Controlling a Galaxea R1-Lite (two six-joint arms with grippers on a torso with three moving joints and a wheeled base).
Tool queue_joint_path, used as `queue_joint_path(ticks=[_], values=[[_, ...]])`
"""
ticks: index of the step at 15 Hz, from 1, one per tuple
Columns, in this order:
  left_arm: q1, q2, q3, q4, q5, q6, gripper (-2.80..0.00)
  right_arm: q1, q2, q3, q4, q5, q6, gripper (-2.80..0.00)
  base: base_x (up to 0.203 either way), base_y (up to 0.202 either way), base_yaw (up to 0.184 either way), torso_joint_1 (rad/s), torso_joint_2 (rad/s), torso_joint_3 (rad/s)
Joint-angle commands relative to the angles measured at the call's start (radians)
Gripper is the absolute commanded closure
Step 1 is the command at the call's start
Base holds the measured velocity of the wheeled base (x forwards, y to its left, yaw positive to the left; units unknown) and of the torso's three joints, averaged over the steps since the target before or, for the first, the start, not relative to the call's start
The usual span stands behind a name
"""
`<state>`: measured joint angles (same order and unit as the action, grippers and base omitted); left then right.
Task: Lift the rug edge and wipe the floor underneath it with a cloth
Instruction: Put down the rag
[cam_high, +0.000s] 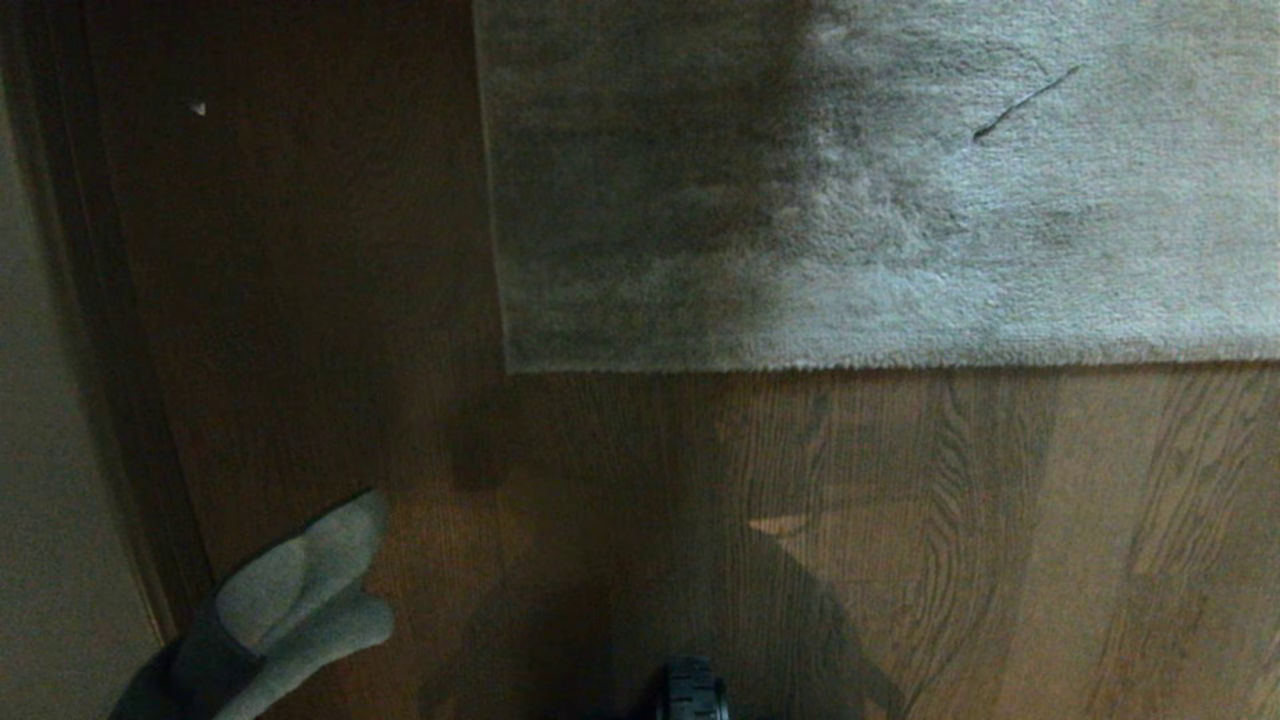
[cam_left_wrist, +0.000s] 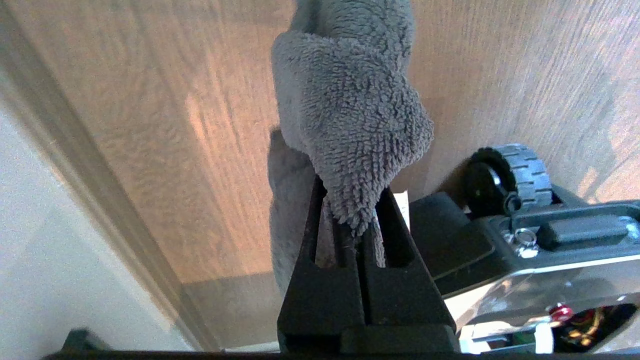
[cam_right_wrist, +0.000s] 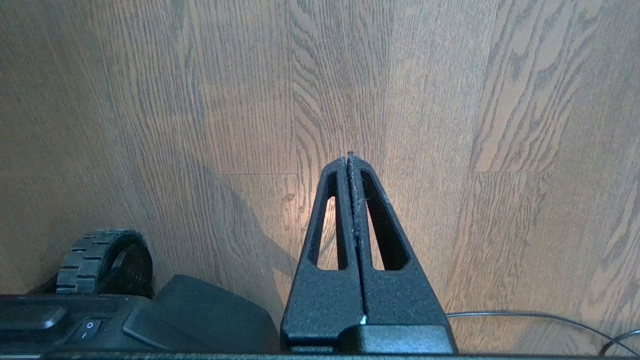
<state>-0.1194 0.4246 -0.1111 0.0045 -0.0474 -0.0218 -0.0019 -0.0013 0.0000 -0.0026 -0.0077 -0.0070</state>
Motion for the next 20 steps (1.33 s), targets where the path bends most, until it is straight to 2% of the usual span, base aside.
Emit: queue_joint_path(ticks=[1, 6, 11, 14, 18, 20], values=[[-0.015, 0.158, 0.015, -0.081, -0.001, -0.007, 0.0, 0.0, 0.001, 0.0, 0.0, 0.0, -0.001, 0.0, 0.0, 0.0, 0.0, 0.0, 0.0, 0.0], [0.002, 0.391, 0.066, -0.388, 0.0, -0.023, 0.0, 0.0, 0.003, 0.0, 0.0, 0.0, -0.001, 0.0, 0.0, 0.0, 0.0, 0.0, 0.0, 0.0], [0.079, 0.654, 0.06, -0.724, -0.002, -0.013, 0.0, 0.0, 0.003, 0.0, 0.0, 0.0, -0.001, 0.0, 0.0, 0.0, 0.0, 0.0, 0.0, 0.0], [0.152, 0.837, 0.054, -0.96, -0.011, 0.021, 0.0, 0.0, 0.001, 0.0, 0.0, 0.0, -0.001, 0.0, 0.0, 0.0, 0.0, 0.0, 0.0, 0.0], [0.209, 1.056, 0.047, -1.26, -0.016, 0.036, 0.0, -0.001, 0.003, 0.0, 0.0, 0.0, -0.001, 0.0, 0.0, 0.0, 0.0, 0.0, 0.0, 0.0], [0.25, 1.156, 0.03, -1.406, -0.041, 0.037, 0.0, 0.0, 0.003, 0.0, 0.0, 0.0, -0.001, 0.0, 0.0, 0.0, 0.0, 0.0, 0.0, 0.0]])
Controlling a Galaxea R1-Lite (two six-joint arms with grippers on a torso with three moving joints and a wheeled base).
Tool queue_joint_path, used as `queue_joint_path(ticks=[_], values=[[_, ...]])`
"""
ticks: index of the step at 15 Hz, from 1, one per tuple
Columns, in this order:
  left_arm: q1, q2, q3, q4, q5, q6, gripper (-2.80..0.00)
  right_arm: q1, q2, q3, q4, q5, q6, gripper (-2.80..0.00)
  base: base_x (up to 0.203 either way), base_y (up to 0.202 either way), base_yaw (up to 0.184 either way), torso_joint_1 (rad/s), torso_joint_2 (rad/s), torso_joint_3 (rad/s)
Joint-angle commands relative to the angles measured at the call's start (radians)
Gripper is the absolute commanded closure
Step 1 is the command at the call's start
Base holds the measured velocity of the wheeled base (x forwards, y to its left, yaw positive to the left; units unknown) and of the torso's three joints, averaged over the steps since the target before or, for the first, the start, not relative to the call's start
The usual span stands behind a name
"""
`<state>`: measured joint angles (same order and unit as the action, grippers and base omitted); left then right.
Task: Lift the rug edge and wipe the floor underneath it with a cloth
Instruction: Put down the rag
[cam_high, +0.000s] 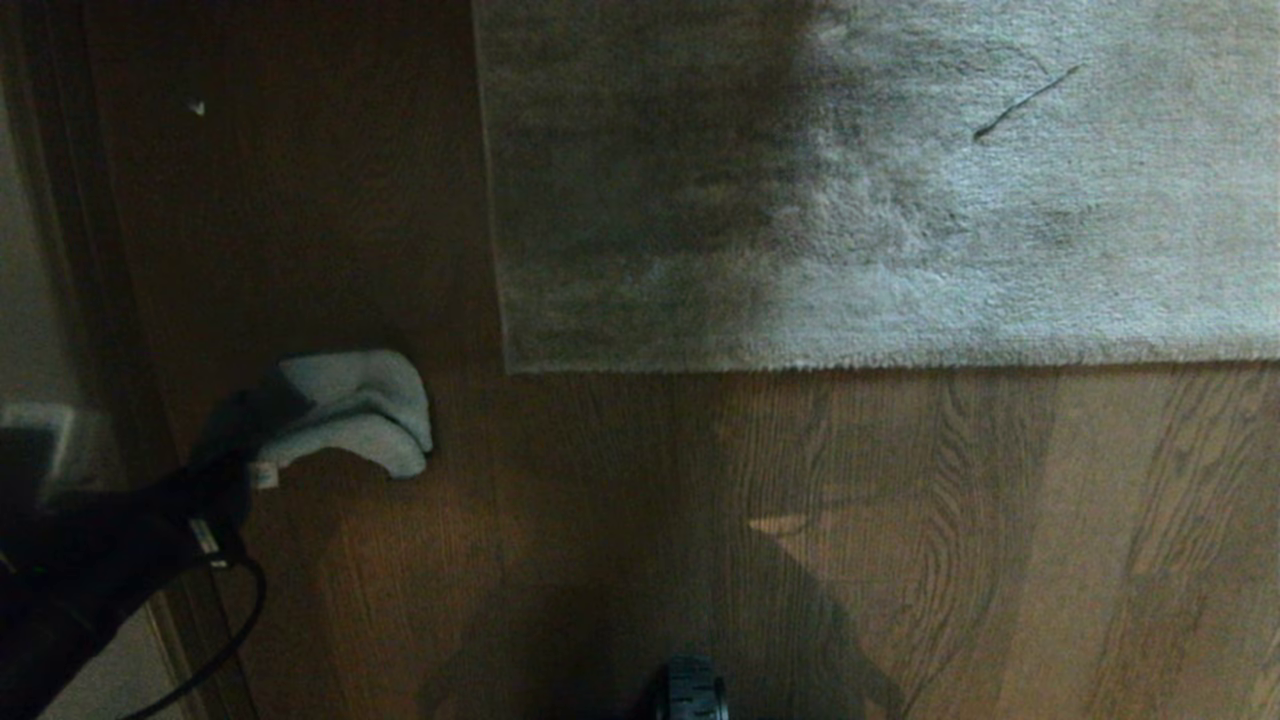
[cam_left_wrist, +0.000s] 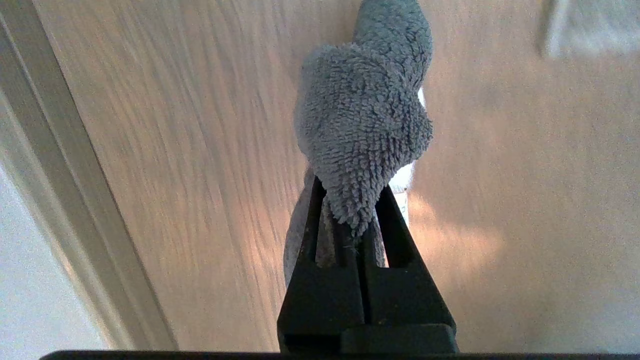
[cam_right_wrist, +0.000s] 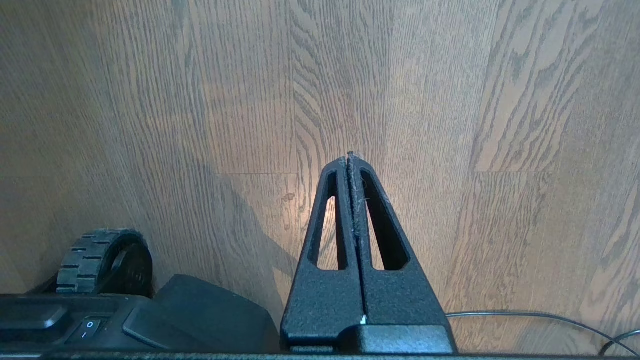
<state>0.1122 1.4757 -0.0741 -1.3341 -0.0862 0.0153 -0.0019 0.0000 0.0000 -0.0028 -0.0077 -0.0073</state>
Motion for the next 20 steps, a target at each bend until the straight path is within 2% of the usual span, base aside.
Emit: queue_joint_path(ticks=[1, 4, 7, 11, 13, 16, 20], values=[[0.045, 0.136, -0.029, -0.118, -0.021, 0.002, 0.0, -0.001, 0.002, 0.0, 0.0, 0.0, 0.0, 0.0, 0.0, 0.0, 0.0, 0.0, 0.0, 0.0], [0.098, 0.148, -0.122, -0.134, -0.057, 0.005, 0.0, 0.0, 0.0, 0.0, 0.0, 0.0, 0.0, 0.0, 0.0, 0.0, 0.0, 0.0, 0.0, 0.0], [0.12, 0.121, -0.183, -0.108, -0.063, 0.005, 0.0, 0.0, 0.002, 0.0, 0.0, -0.002, 0.0, 0.0, 0.0, 0.0, 0.0, 0.0, 0.0, 0.0], [0.146, 0.023, -0.236, 0.0, -0.065, 0.008, 0.0, 0.0, 0.002, 0.0, 0.0, 0.0, 0.0, 0.0, 0.0, 0.0, 0.0, 0.0, 0.0, 0.0], [0.178, -0.028, -0.256, 0.072, -0.076, 0.036, 0.0, 0.0, 0.002, 0.0, 0.0, 0.0, 0.0, 0.0, 0.0, 0.0, 0.0, 0.0, 0.0, 0.0], [0.279, -0.09, -0.271, 0.162, -0.171, 0.063, 0.0, 0.0, 0.002, 0.0, 0.0, 0.0, 0.0, 0.0, 0.0, 0.0, 0.0, 0.0, 0.0, 0.0], [0.398, -0.102, -0.284, 0.179, -0.246, 0.104, 0.0, 0.0, 0.001, 0.0, 0.0, -0.001, 0.0, 0.0, 0.0, 0.0, 0.0, 0.0, 0.0, 0.0]])
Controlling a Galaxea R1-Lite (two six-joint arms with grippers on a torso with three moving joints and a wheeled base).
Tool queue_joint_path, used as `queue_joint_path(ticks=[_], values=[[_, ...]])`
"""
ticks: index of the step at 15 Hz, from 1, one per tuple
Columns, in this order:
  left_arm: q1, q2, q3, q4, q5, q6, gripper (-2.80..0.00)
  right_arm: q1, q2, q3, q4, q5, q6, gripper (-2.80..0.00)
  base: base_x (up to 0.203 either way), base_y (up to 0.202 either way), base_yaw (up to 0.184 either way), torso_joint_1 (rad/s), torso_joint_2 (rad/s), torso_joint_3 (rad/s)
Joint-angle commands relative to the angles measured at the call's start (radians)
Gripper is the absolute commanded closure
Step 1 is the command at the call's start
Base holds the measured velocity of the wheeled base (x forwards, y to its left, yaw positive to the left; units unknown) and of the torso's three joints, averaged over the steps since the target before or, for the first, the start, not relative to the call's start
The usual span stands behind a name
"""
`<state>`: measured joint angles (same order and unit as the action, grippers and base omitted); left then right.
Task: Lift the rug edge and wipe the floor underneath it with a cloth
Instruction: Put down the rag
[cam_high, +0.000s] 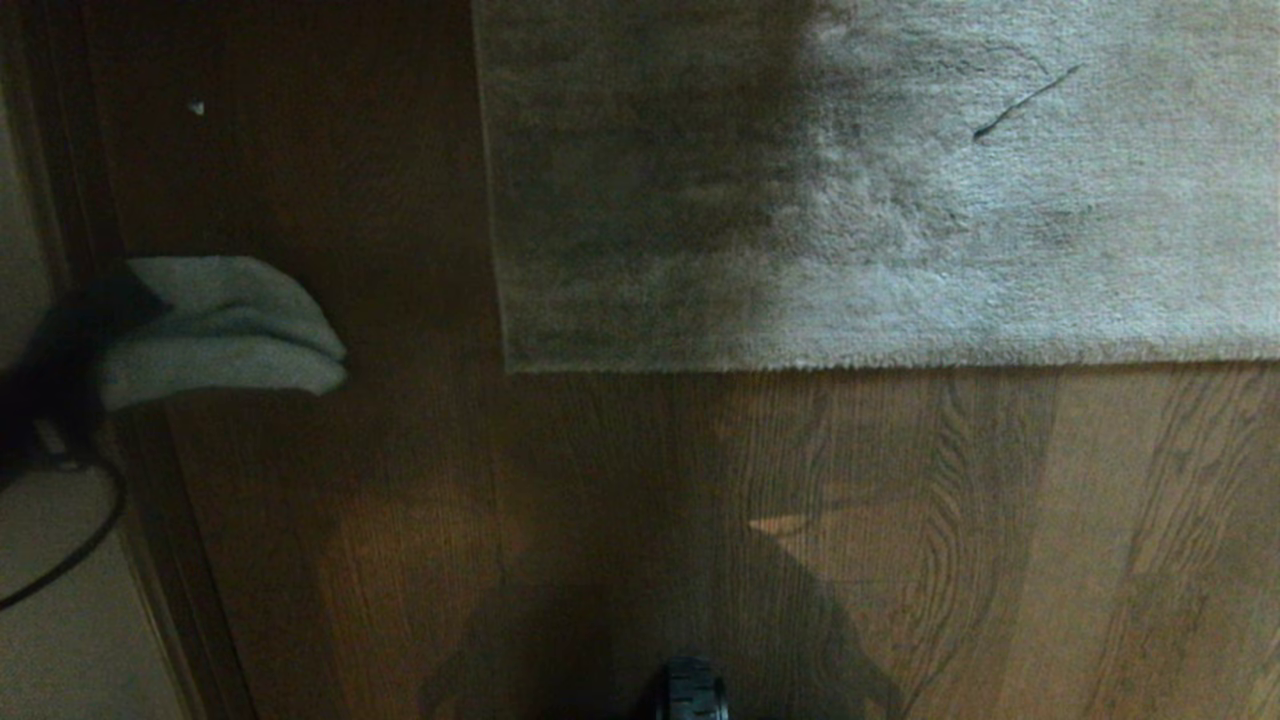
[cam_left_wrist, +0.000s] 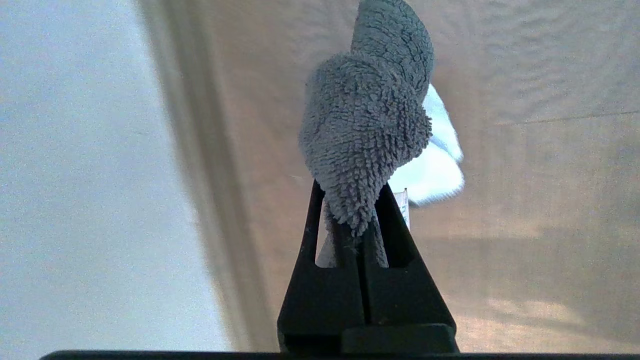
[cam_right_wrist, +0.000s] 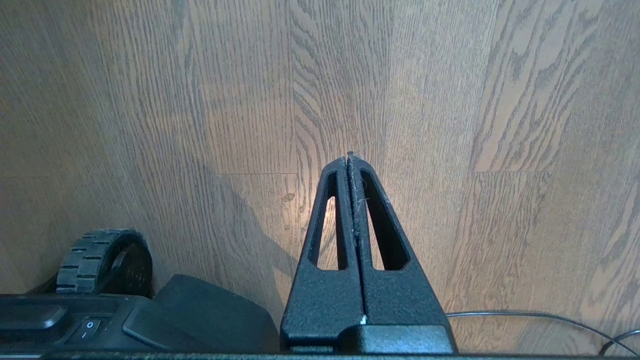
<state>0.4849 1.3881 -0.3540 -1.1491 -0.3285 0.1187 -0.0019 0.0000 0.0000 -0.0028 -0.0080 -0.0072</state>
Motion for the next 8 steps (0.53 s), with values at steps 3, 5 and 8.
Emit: queue_joint_path(ticks=[3, 5, 8], values=[[0.095, -0.02, 0.008, -0.003, -0.041, 0.011, 0.0, 0.0, 0.002, 0.0, 0.0, 0.0, 0.0, 0.0, 0.0, 0.0, 0.0, 0.0, 0.0, 0.0], [0.121, -0.02, 0.048, -0.002, -0.041, 0.028, 0.0, 0.0, 0.0, 0.0, 0.0, 0.0, 0.0, 0.0, 0.0, 0.0, 0.0, 0.0, 0.0, 0.0], [0.156, -0.02, 0.129, 0.013, -0.041, 0.07, 0.0, 0.0, 0.002, 0.0, 0.0, 0.0, 0.0, 0.0, 0.0, 0.0, 0.0, 0.0, 0.0, 0.0]])
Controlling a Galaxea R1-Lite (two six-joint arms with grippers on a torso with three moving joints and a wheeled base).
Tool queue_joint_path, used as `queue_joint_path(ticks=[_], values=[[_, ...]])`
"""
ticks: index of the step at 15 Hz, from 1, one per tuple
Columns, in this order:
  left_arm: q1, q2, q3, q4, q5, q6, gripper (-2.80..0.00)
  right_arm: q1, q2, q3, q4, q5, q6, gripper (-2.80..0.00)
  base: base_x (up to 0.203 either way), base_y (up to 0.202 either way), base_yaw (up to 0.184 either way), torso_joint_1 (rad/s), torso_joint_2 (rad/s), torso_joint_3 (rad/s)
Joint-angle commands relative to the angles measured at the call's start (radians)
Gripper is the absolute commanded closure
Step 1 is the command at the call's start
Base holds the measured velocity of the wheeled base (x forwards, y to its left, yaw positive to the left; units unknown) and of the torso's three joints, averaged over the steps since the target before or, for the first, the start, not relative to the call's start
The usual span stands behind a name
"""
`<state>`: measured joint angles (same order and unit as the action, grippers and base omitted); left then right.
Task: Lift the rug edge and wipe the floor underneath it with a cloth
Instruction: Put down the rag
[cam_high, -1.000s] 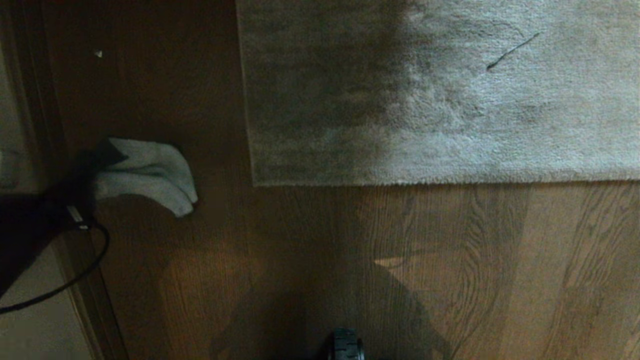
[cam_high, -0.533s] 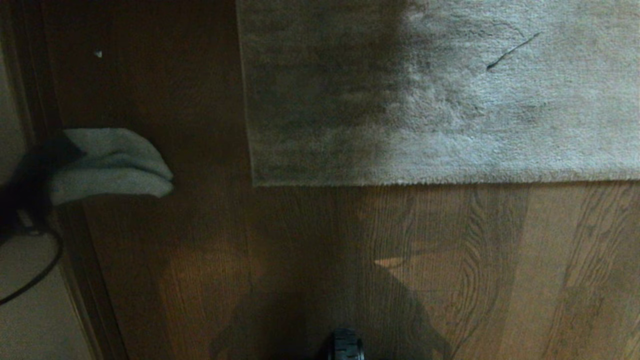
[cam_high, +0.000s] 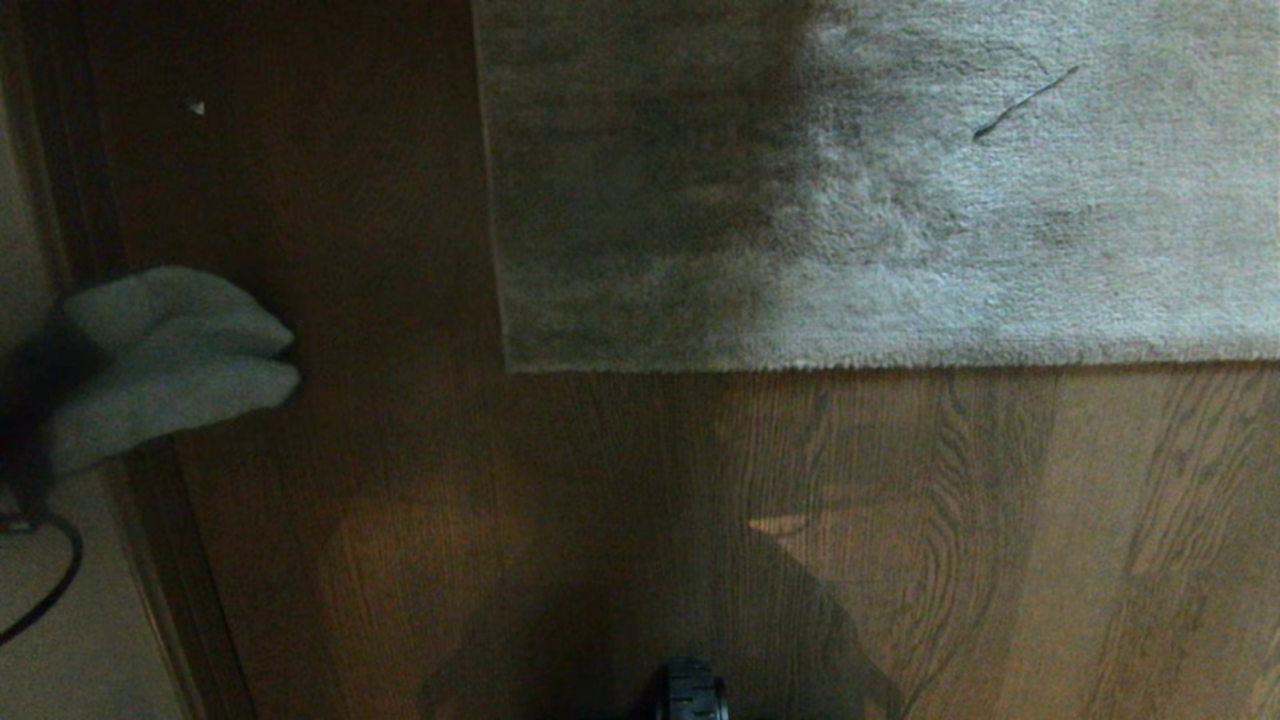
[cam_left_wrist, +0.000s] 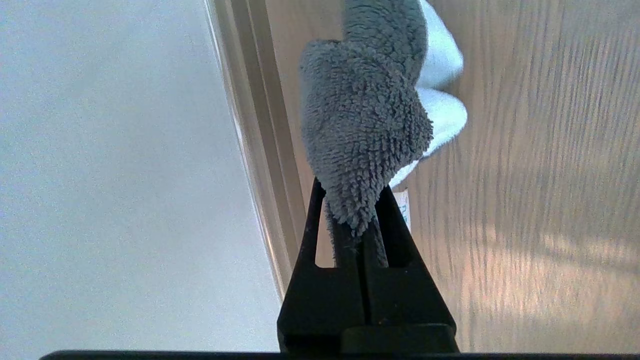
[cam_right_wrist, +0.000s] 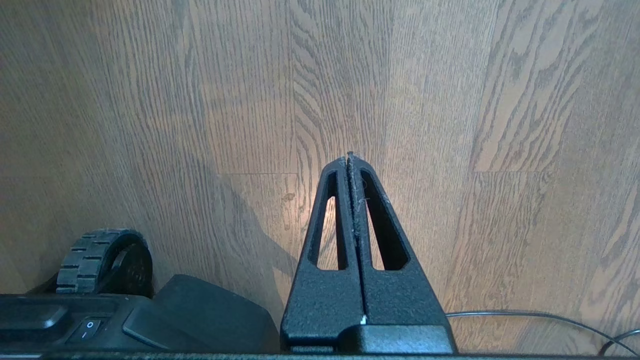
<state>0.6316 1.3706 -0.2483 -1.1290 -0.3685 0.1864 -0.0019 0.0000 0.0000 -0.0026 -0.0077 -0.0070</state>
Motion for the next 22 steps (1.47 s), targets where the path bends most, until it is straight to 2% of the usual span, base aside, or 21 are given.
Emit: queue_joint_path(ticks=[1, 3, 10, 17, 22], values=[[0.009, -0.003, 0.046, -0.005, -0.002, 0.003, 0.0, 0.0, 0.0, 0.0, -0.001, 0.0, -0.001, 0.0, 0.0, 0.0, 0.0, 0.0, 0.0, 0.0], [0.008, -0.003, 0.079, -0.004, -0.003, 0.004, 0.0, 0.0, 0.0, 0.0, -0.001, 0.0, -0.001, 0.0, 0.0, 0.0, 0.0, 0.0, 0.0, 0.0], [-0.003, -0.005, 0.175, 0.0, -0.076, 0.002, 0.0, 0.0, 0.002, 0.0, -0.001, 0.0, -0.001, 0.0, 0.0, 0.0, 0.0, 0.0, 0.0, 0.0], [-0.141, -0.004, 0.219, 0.005, -0.079, -0.031, 0.0, 0.0, 0.0, 0.0, -0.001, 0.0, -0.001, 0.0, 0.0, 0.0, 0.0, 0.0, 0.0, 0.0], [-0.171, -0.012, 0.244, 0.005, -0.078, -0.036, 0.0, 0.0, 0.0, 0.0, -0.001, 0.0, -0.001, 0.0, 0.0, 0.0, 0.0, 0.0, 0.0, 0.0]])
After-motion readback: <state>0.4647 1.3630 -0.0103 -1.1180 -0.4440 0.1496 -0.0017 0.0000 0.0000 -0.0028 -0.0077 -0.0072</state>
